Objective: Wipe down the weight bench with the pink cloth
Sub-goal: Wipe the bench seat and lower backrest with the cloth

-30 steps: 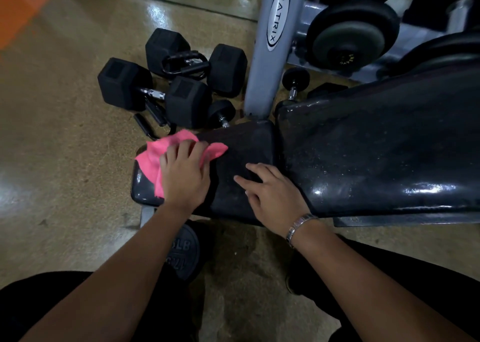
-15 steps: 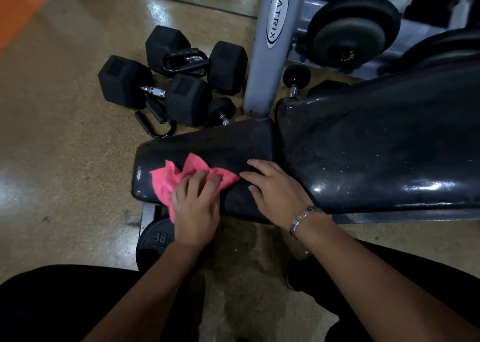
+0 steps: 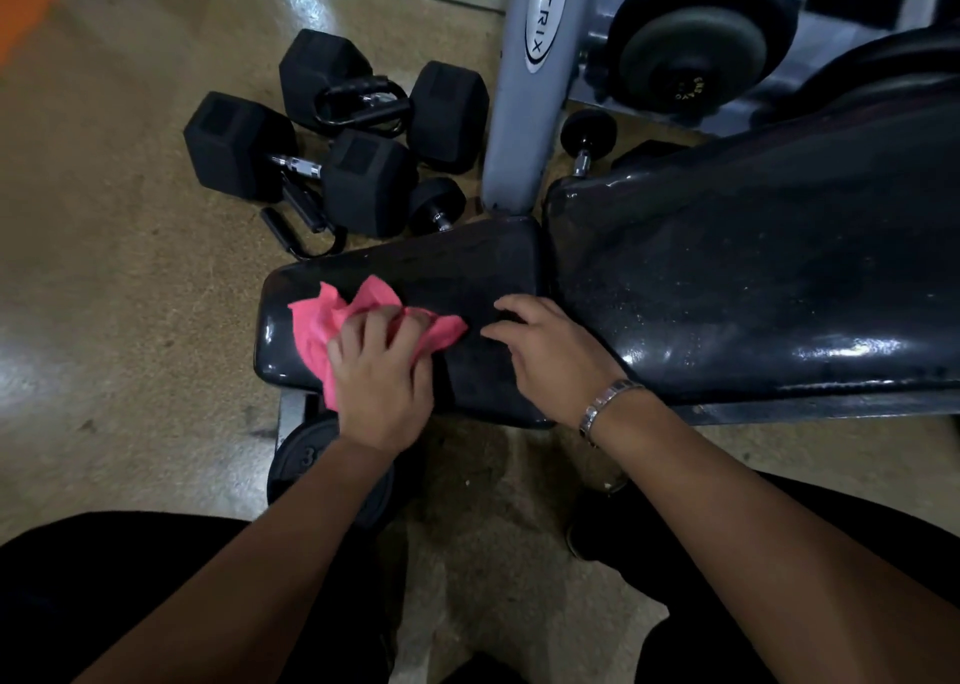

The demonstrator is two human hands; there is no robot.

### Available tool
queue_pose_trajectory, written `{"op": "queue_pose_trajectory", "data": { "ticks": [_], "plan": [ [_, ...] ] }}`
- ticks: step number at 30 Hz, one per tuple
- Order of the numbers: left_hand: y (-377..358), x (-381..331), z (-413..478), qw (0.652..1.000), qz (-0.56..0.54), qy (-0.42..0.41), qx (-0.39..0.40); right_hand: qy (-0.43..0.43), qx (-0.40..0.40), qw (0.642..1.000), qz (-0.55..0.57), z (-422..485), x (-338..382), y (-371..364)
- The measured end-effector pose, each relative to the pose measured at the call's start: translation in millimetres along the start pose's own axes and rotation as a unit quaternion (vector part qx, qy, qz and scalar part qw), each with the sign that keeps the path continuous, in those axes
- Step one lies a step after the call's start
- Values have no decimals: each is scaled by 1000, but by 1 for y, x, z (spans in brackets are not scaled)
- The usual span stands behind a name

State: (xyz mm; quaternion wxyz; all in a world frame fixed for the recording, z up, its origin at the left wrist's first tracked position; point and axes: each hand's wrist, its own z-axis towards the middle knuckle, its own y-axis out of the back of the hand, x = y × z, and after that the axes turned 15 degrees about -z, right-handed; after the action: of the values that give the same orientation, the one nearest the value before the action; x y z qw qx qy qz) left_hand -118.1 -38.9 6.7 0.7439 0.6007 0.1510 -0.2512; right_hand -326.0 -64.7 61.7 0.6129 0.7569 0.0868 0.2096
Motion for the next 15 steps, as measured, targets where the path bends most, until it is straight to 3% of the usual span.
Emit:
{"op": "queue_pose_trajectory", "data": {
  "ticks": [3,5,6,9,10,14,15],
  "plan": [
    [4,11,-23,983,-23,-165,74,-2,-1,1000,-31,2,-2,1],
    [12,25,-15,970,-9,-216,114,3,0,999,-36,3,-3,1],
    [12,23,-10,975,-1,-191,111,6,-1,999,-32,3,-4,2],
    [-1,-9,-7,1000,-13,-6,27,0,6,1000,-16,4,-9,5],
    [-6,-19,-13,1000,-21,5,13,-3,11,1000,-15,4,-10,6],
    [-5,-9,-34,986,-32,-142,85,1,24,1000,-19,5,-11,5],
    [-3,-4,-26,986,-27,-138,86,1,26,999,-20,5,-11,5]
  ]
}}
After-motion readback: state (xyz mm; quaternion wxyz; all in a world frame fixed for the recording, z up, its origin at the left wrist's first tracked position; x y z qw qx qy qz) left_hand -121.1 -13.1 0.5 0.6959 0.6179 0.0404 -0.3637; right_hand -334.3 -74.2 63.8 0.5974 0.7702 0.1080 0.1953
